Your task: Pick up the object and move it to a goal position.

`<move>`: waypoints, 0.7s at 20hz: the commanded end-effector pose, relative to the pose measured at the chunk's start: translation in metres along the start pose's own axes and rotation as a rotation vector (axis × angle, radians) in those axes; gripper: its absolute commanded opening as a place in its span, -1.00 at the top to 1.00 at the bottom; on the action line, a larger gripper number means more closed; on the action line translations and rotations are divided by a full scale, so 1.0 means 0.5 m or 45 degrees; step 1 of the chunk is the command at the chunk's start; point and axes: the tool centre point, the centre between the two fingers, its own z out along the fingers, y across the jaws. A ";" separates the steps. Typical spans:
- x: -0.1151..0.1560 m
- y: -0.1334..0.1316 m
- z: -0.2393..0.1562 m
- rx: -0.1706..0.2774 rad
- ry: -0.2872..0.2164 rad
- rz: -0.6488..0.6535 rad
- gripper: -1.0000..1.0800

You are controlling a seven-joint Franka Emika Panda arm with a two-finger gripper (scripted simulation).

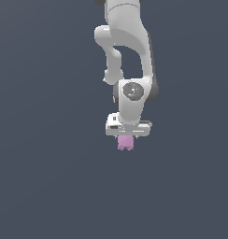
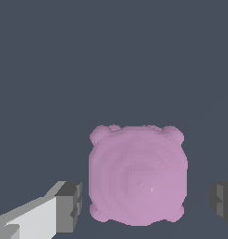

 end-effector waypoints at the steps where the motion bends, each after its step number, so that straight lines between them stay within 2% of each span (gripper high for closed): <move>1: -0.002 0.000 0.022 0.000 -0.001 0.001 -0.92; 6: -0.003 0.000 0.068 0.000 0.000 0.003 -0.92; 11: 0.000 -0.001 0.081 0.000 0.000 0.003 -0.92; 12: 0.000 -0.001 0.081 0.000 0.000 0.003 1.00; 14: 0.000 -0.001 0.081 0.000 0.000 0.003 1.00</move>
